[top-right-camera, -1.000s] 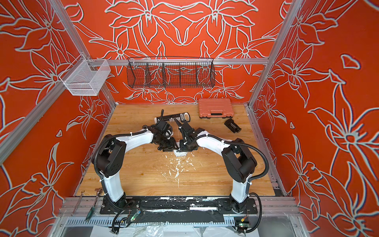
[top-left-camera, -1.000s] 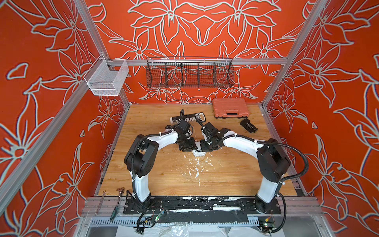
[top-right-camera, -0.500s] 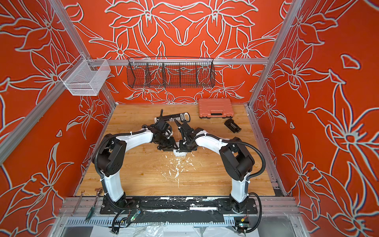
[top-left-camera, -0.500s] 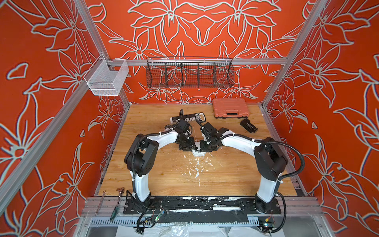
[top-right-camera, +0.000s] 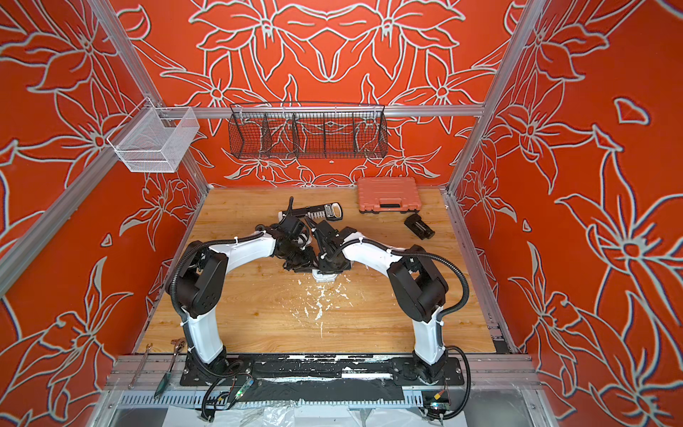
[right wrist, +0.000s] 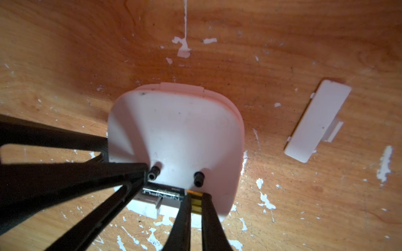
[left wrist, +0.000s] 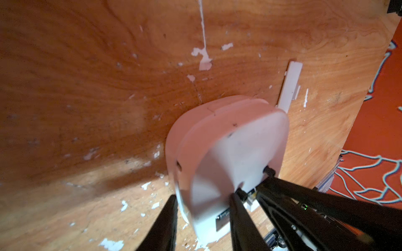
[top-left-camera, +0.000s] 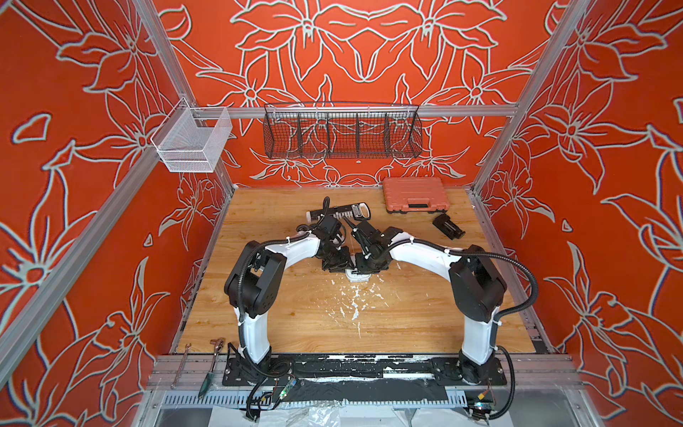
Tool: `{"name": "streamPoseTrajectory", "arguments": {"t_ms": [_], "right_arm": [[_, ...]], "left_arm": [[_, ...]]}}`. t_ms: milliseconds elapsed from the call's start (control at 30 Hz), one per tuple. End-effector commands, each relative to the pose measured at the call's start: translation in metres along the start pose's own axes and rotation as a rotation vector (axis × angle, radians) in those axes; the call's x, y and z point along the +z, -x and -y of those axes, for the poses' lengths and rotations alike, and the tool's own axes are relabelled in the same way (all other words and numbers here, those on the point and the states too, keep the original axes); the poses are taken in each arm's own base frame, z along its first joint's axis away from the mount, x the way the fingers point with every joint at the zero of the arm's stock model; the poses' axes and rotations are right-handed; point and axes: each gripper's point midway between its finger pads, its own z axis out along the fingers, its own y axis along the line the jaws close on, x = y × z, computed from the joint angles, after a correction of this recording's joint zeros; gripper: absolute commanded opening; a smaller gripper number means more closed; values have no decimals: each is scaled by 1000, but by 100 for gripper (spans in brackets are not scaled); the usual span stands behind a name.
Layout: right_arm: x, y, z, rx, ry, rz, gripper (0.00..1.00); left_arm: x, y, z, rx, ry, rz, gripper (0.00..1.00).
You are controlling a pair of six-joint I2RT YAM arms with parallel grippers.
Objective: Insert the battery into the alarm
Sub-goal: Install the battery in the alarm.
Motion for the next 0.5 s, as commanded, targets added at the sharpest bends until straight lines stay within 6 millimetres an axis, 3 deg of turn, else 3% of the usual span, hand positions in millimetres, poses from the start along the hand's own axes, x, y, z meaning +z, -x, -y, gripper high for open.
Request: {"name": "streamPoseTrajectory", "arguments": {"t_ms": [0, 200, 467], "right_arm": [[22, -14, 2, 5, -38, -60, 15], [13, -8, -3, -12, -19, -24, 17], [-23, 13, -12, -65, 1, 103, 24]], "left_arm": [[11, -6, -14, -25, 51, -26, 37], [9, -6, -14, -24, 51, -21, 37], [5, -7, -14, -22, 54, -3, 37]]}}
